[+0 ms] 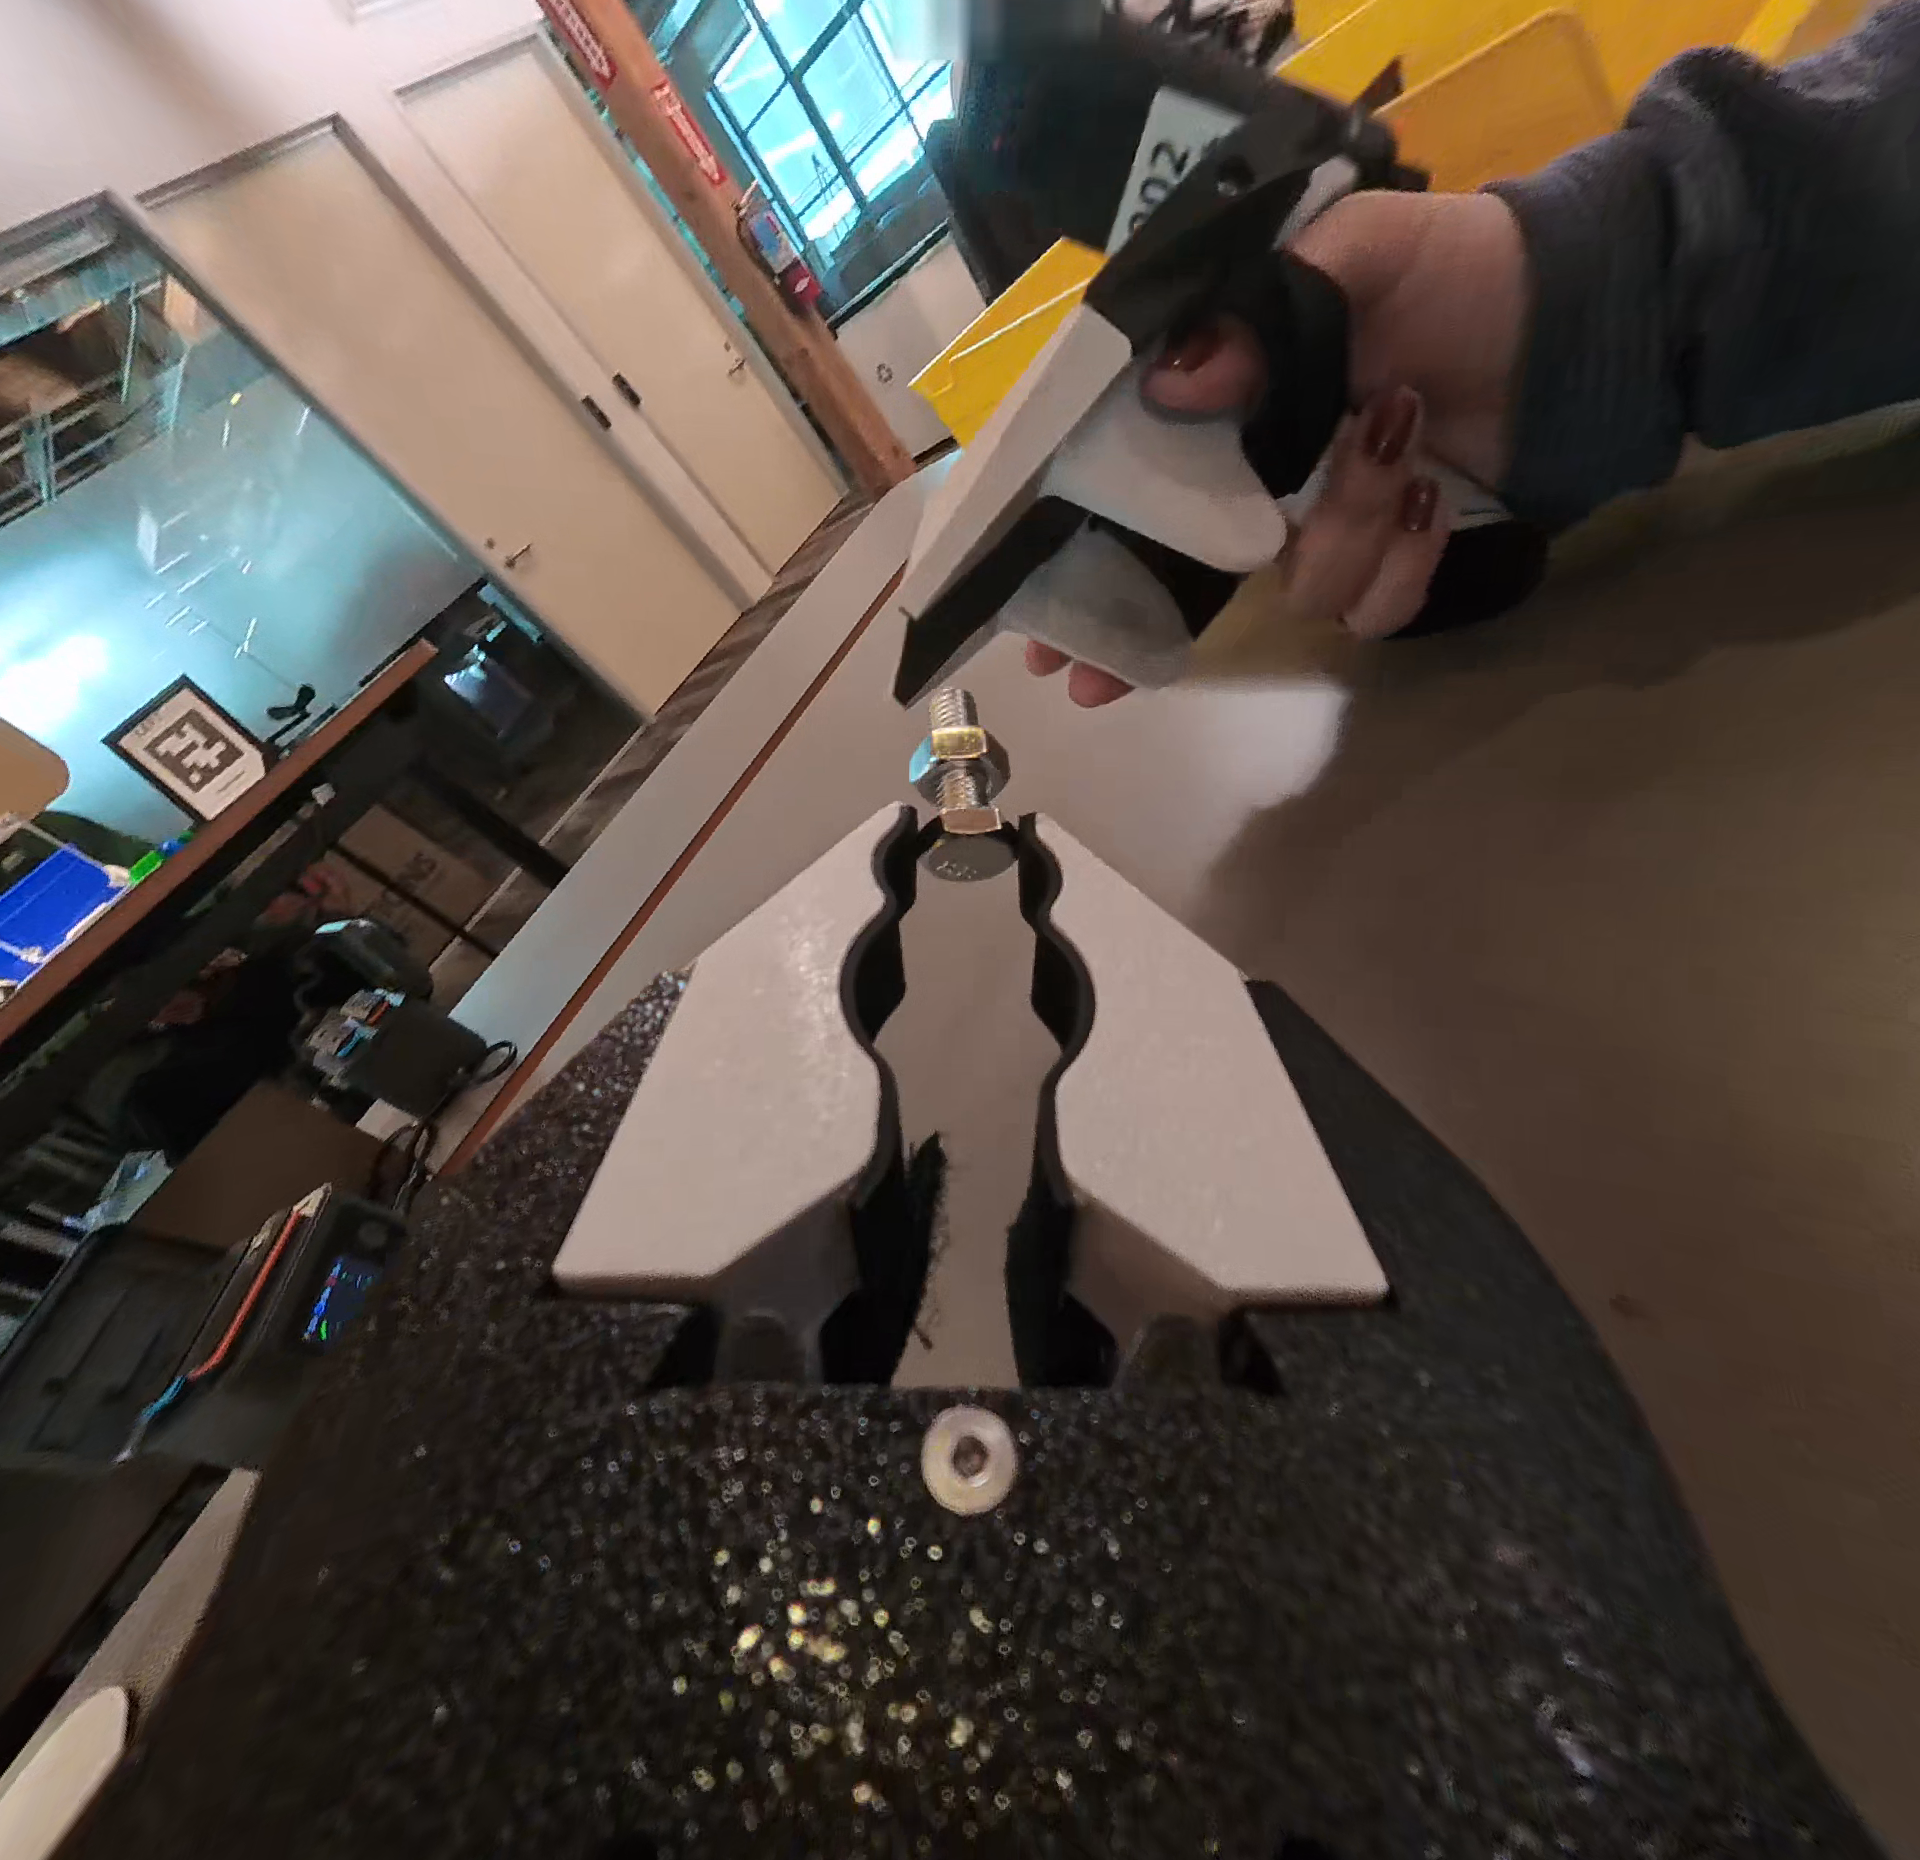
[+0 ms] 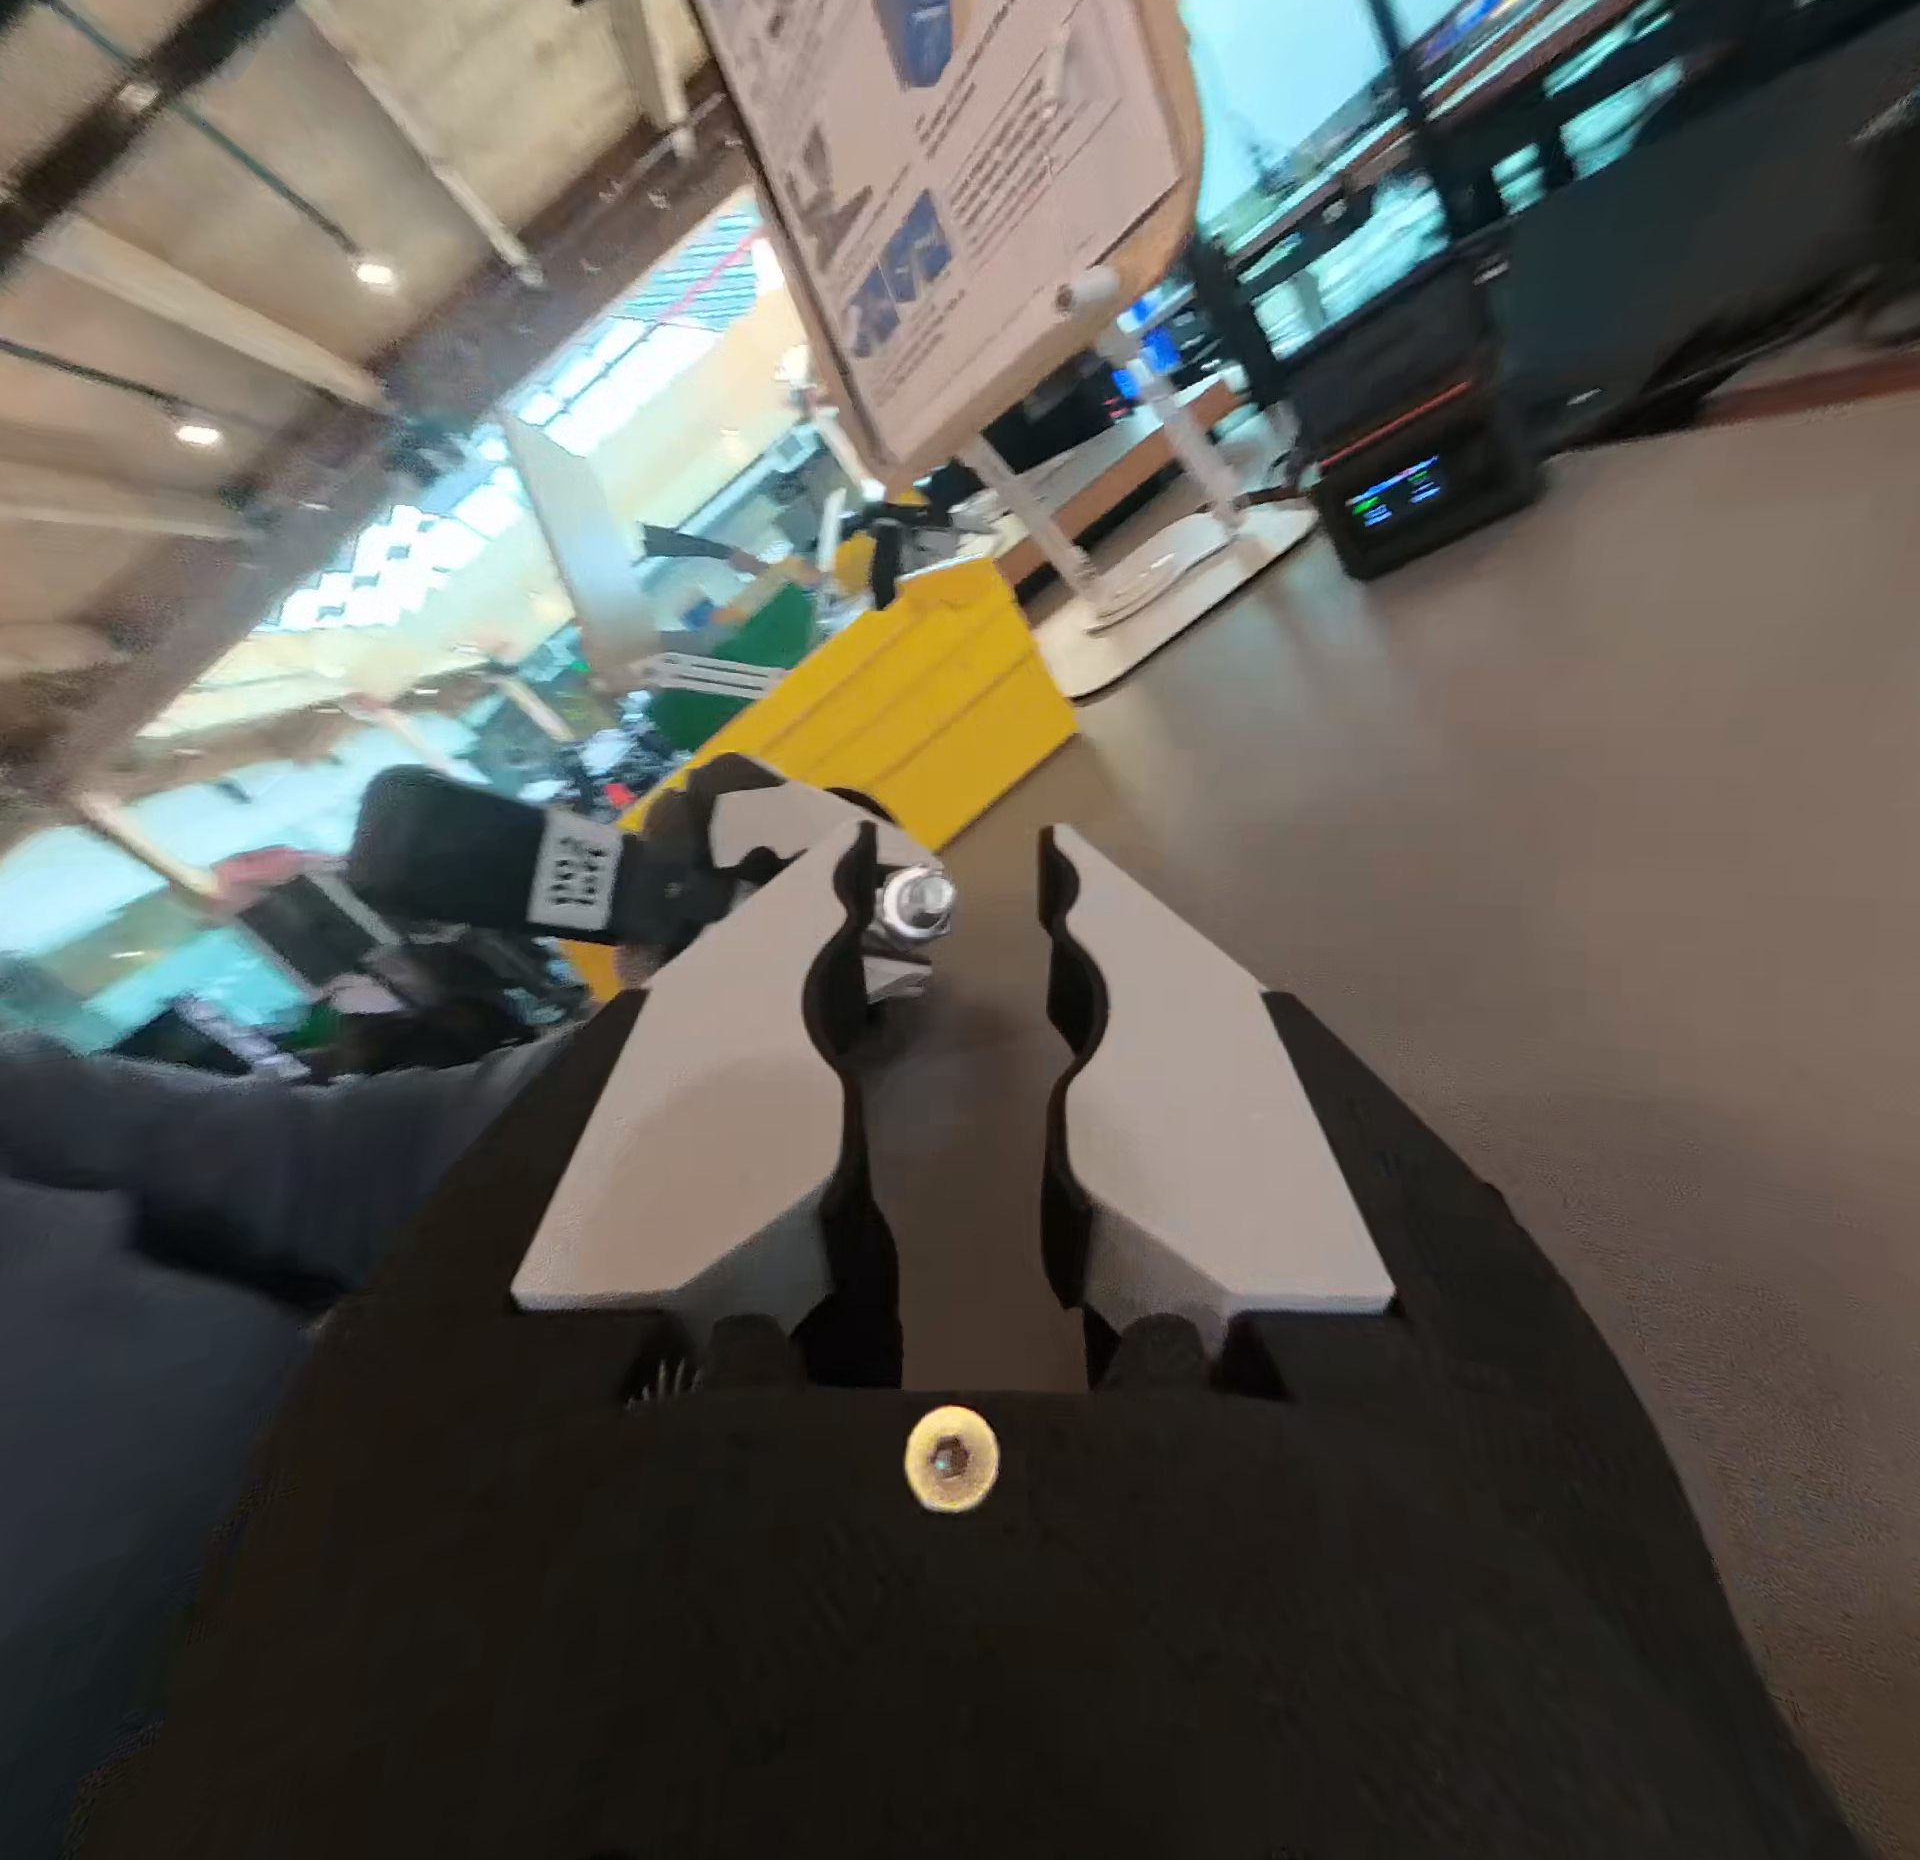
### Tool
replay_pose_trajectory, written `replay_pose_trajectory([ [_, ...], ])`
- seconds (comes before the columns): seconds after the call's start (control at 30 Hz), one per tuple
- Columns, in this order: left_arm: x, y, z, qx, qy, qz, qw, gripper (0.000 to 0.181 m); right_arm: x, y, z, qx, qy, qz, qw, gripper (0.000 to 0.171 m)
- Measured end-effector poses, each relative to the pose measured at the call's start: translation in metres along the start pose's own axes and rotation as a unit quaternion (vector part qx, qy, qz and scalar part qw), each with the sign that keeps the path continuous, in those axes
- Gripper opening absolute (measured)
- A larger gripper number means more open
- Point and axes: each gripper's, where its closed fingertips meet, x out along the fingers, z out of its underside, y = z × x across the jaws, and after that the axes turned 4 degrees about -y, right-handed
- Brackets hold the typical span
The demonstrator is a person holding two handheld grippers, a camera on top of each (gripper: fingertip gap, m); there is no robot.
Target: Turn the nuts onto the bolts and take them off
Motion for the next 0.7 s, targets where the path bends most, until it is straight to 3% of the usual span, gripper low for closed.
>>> replay_pose_trajectory([
  [0.27,-0.001,0.007,-0.006,0.029,0.010,0.008,1.000,0.017,0.003,-0.012,0.020,0.031,-0.064,-0.052,0.996,0.009],
  [0.57,-0.002,0.010,-0.009,0.047,0.014,0.006,0.999,0.017,0.003,-0.015,0.025,0.029,-0.080,-0.067,0.994,0.009],
  [0.7,-0.002,0.009,-0.009,0.012,0.012,0.006,1.000,0.017,0.003,-0.018,0.022,-0.028,-0.086,-0.056,0.994,0.008],
])
